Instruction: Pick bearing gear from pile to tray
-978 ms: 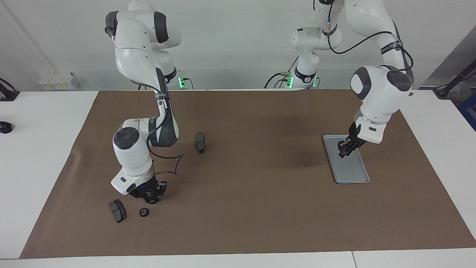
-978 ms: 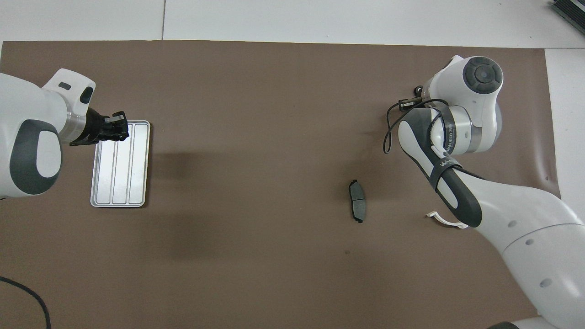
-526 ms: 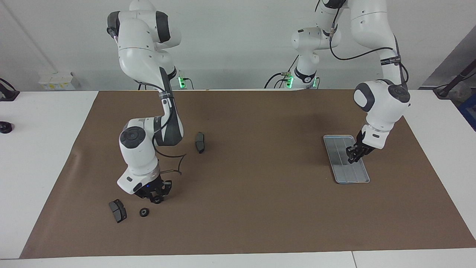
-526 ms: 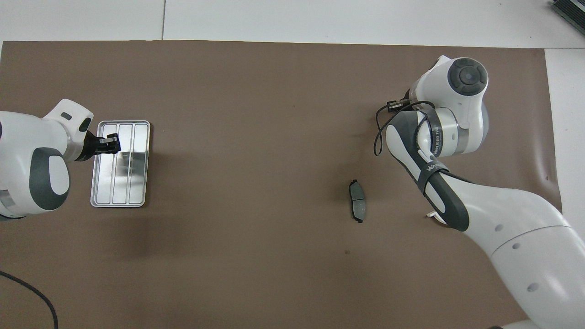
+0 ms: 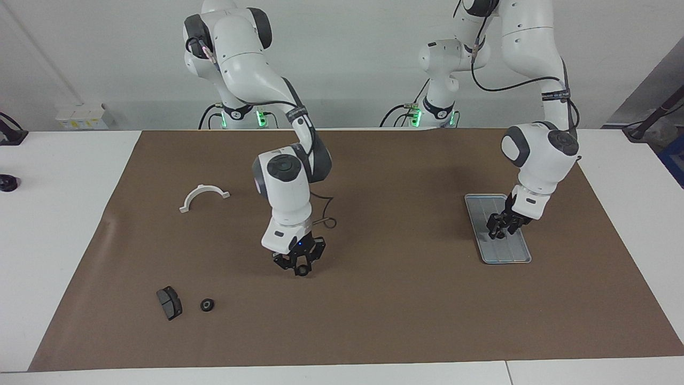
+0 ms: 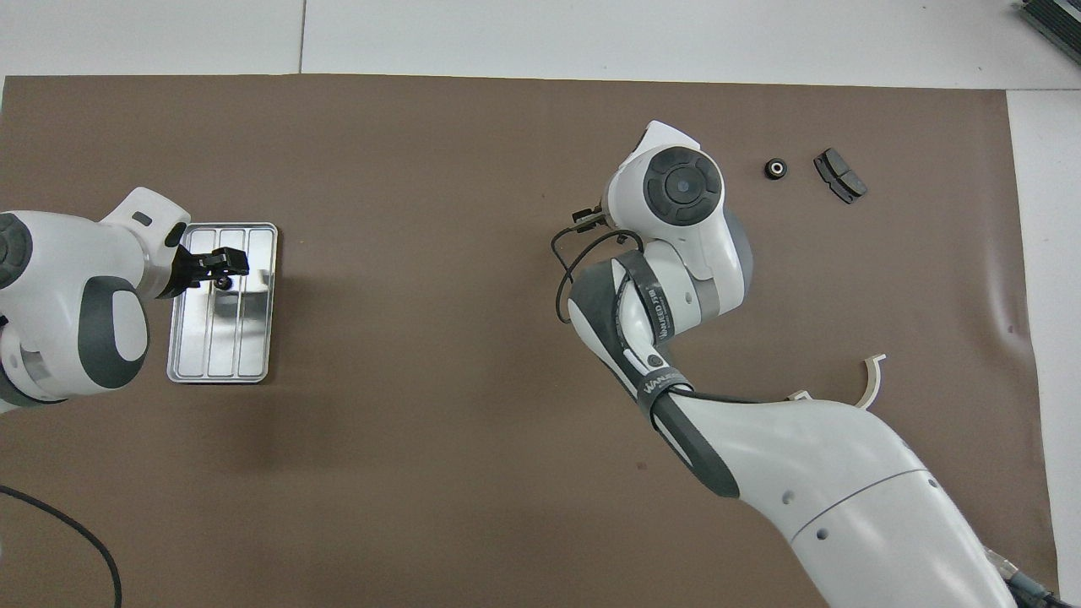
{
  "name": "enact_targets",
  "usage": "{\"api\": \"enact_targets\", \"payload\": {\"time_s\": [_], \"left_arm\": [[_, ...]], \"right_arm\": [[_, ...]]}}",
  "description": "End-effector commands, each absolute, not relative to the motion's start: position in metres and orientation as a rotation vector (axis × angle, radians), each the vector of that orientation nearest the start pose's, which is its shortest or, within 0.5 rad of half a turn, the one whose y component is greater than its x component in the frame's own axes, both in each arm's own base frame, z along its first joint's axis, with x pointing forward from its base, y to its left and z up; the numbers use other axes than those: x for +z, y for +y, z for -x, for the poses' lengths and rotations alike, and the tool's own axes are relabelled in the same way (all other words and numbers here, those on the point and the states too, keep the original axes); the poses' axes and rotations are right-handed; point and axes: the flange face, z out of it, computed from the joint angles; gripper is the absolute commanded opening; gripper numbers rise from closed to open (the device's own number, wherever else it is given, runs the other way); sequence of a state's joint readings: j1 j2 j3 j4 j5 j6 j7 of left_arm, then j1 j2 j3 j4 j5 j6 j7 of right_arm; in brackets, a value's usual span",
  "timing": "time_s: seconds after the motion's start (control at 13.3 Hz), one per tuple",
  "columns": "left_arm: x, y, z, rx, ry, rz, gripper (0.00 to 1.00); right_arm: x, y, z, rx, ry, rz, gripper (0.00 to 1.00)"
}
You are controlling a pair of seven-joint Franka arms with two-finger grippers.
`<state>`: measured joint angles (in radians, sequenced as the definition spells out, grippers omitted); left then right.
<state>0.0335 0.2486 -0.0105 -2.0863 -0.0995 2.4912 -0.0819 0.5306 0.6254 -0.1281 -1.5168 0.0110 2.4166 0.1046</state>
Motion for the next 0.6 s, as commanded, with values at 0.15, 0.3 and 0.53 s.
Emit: {"api": "enact_targets", "payload": {"time_s": [0.15, 0.3, 0.53], "left_arm": [[0.405, 0.006, -0.598, -0.139, -0.261, 3.228, 1.00], [0.433, -0.005, -0.593, -0.072, -0.243, 3.231, 1.00], [0.471, -0.021, -0.592, 0.006, -0.269, 3.218, 1.00]], "right_arm": [[0.345, 0.398, -0.626, -0.608, -0.541, 2.943, 0.06], [0.351, 0.423, -0.613, -0.656, -0.555, 2.897, 0.06], [0.349, 0.461, -0.585, -0.635, -0.626, 2.849, 0.16]]}}
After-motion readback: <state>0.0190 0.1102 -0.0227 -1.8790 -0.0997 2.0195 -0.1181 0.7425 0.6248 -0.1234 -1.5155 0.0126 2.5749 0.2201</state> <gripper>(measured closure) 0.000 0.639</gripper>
